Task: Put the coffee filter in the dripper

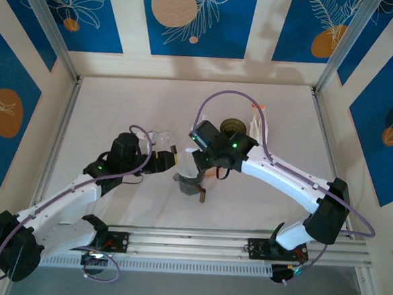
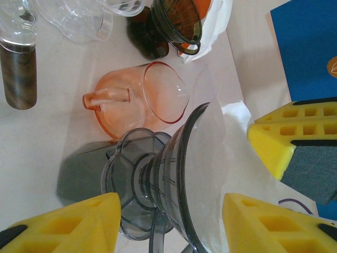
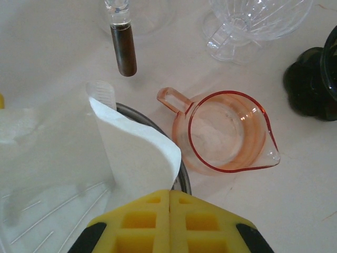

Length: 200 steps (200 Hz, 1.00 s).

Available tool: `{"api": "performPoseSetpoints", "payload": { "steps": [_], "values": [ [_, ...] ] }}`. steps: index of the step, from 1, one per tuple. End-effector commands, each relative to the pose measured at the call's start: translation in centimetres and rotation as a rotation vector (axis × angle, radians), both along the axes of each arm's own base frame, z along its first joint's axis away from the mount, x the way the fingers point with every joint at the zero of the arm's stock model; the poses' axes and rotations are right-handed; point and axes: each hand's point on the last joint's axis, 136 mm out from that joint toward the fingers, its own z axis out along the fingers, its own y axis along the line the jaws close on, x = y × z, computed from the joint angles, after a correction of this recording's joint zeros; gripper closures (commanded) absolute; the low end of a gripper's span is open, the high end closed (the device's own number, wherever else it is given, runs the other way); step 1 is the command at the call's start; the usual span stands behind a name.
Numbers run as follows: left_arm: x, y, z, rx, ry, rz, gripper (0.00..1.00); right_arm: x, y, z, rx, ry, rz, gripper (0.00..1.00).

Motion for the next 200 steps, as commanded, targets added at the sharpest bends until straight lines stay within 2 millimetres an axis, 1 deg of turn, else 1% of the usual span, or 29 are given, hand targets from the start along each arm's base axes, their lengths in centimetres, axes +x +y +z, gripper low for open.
{"api": "performPoseSetpoints", "payload": {
  "steps": [1,22,48,65,81,100,117,140,155,177,200],
  "values": [
    [0.0,-0.8,1.1,-0.024,-0.031,-0.031,0.48,0.2,-0.4,0.7,-0.031,-0.036,-0.003,1.00],
    [0.0,-0.7,0.7,-0.013,-0.024,-0.029,0.49,0.2,-0.5,0.7,-0.036,-0.037,-0.004,1.00],
    [0.0,-0.6,0.1,0.003,-0.013,-0.026,0.51,0.0,-0.3,0.0,-0.039,-0.024,-0.006,0.98],
    [-0.1,-0.5,-0.4,0.011,-0.001,-0.025,0.51,0.0,-0.3,-0.3,-0.038,-0.020,-0.011,0.93],
    [-0.2,-0.4,-0.7,0.020,0.004,-0.021,0.51,0.0,-0.4,-0.2,-0.030,-0.026,-0.013,0.86],
    [-0.2,-0.3,-0.9,0.024,0.007,-0.022,0.50,0.0,-0.3,0.3,-0.014,-0.038,-0.012,0.79],
    [-0.2,-0.3,-1.1,0.030,0.014,-0.020,0.50,0.1,-0.4,0.7,0.002,-0.041,-0.017,0.71],
    [-0.2,-0.3,-1.3,0.033,0.021,-0.017,0.50,-0.2,-0.2,1.7,0.061,-0.039,-0.018,0.62],
    [-0.1,-0.1,-1.3,0.037,0.020,-0.011,0.50,-0.5,0.0,2.0,0.098,-0.014,-0.014,0.59],
    [-0.1,0.0,-1.6,0.047,0.027,-0.004,0.50,-0.9,-0.2,1.4,0.121,0.031,-0.035,0.55],
    [-0.1,0.1,-1.6,0.052,0.026,0.002,0.49,-1.4,-0.5,0.8,0.136,0.051,-0.049,0.54]
  ]
}}
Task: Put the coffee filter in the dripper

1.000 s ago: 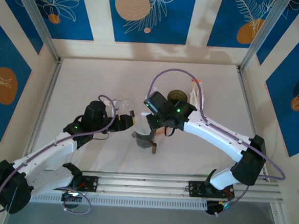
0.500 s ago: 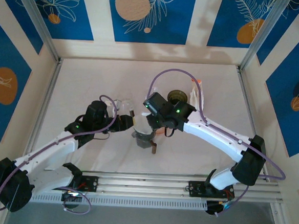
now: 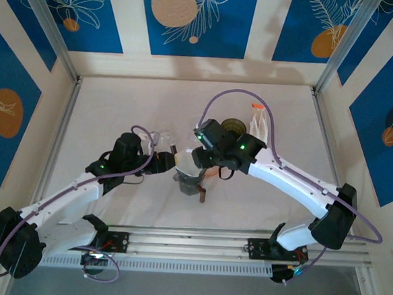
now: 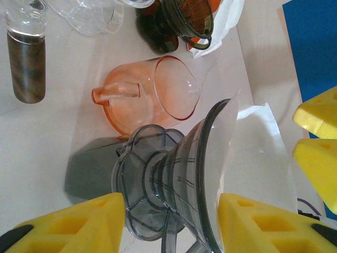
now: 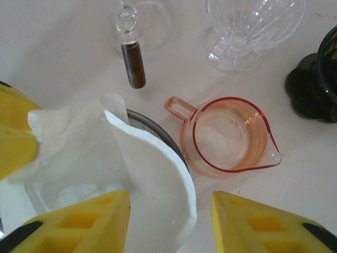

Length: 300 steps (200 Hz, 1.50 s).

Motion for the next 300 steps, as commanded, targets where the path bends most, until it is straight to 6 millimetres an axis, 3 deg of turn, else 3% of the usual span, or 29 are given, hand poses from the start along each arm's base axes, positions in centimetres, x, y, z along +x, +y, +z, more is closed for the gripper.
{"api": "performPoseSetpoints", "payload": {
  "steps": [1,64,111,156,188,239,300],
  "values": [
    [-0.3,0.1,-0.5,0.026,0.005,-0.002,0.49,-1.1,-0.2,-0.6,0.041,0.051,-0.015,0.54],
    [-0.4,0.1,0.1,0.008,0.003,0.001,0.45,-1.8,-0.8,-1.9,0.026,0.076,-0.033,0.52],
    [-0.3,0.1,4.4,-0.034,-0.111,-0.013,0.33,-1.7,-0.7,-1.9,0.019,0.073,-0.031,0.52],
    [-0.4,0.2,3.3,0.096,-0.136,-0.088,0.35,-1.6,-0.6,-1.8,0.022,0.071,-0.030,0.52],
    [-0.6,-0.2,2.6,0.121,-0.130,-0.131,0.31,-1.6,-0.5,-1.6,0.027,0.067,-0.023,0.52],
    [-0.6,-0.3,0.9,0.149,-0.093,-0.136,0.43,-1.7,-0.4,-1.4,0.042,0.083,-0.027,0.51],
    [-0.6,-0.1,0.4,0.159,-0.079,-0.126,0.45,-0.4,-0.6,2.0,0.176,0.146,-0.018,0.48]
  ]
}}
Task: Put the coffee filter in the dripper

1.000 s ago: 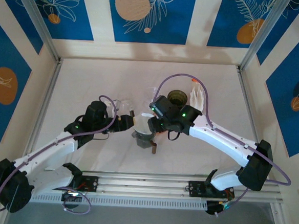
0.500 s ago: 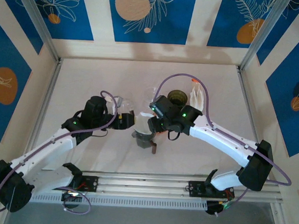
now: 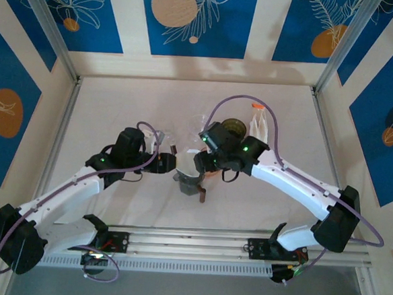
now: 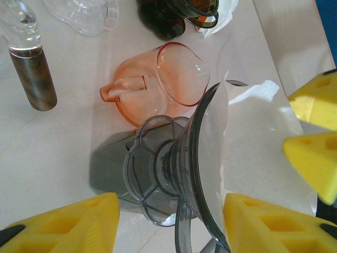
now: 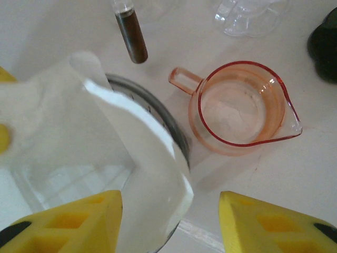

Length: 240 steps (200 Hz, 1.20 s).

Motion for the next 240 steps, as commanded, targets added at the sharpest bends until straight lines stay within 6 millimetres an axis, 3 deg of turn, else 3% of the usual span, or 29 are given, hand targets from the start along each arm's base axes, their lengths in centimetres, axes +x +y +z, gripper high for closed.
{"api": "performPoseSetpoints", "payload": {
  "steps": [1,64,93,121,143,180,240],
  "values": [
    [-0.2,-0.2,0.0,0.012,-0.006,-0.014,0.45,0.2,0.4,3.1,0.113,0.035,0.020,0.48],
    [-0.2,-0.3,-0.2,0.007,0.005,-0.011,0.46,-0.8,2.2,1.2,0.056,0.127,0.111,0.45],
    [-0.2,-0.3,-0.2,0.008,0.000,-0.011,0.46,-0.2,2.6,-0.2,-0.008,0.134,0.121,0.43],
    [-0.3,-0.3,-0.5,0.010,0.007,-0.016,0.46,0.1,2.7,-1.3,-0.050,0.146,0.125,0.35],
    [-0.4,-0.3,-0.6,0.006,0.012,-0.017,0.46,0.2,2.6,-1.3,-0.070,0.134,0.126,0.35],
    [-0.4,-0.3,-0.7,0.004,0.015,-0.012,0.46,0.9,2.0,0.7,-0.059,0.069,0.107,0.32],
    [-0.3,-0.3,-0.9,0.003,0.017,-0.003,0.46,0.1,2.8,-2.2,-0.090,0.167,0.144,0.28]
  ]
}}
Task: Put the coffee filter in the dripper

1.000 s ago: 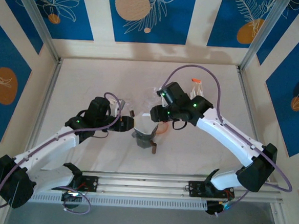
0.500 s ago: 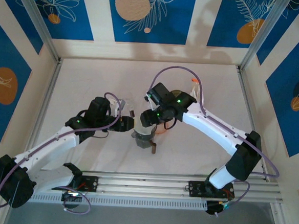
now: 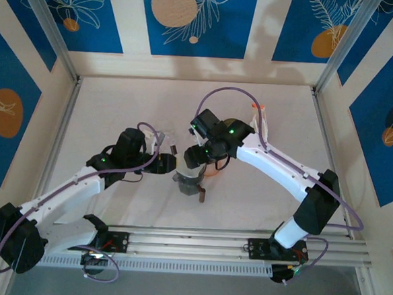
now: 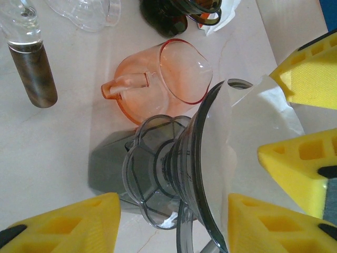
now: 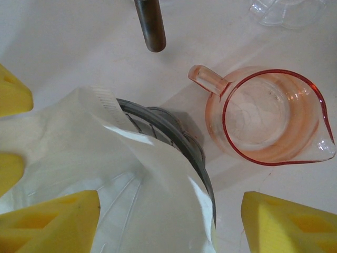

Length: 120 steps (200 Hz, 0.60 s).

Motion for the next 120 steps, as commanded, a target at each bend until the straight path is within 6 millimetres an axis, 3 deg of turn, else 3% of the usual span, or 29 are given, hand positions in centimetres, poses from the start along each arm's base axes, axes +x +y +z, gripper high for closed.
{"api": "performPoseSetpoints", "payload": {
  "steps": [1,120],
  "values": [
    [-0.2,-0.2,-0.4,0.000,0.007,-0.003,0.46,-0.5,0.3,-0.7,-0.010,0.041,0.027,0.28],
    [-0.1,-0.3,-0.9,-0.001,0.018,0.005,0.46,-0.3,0.3,-3.5,-0.135,0.078,0.070,0.28]
  ]
}}
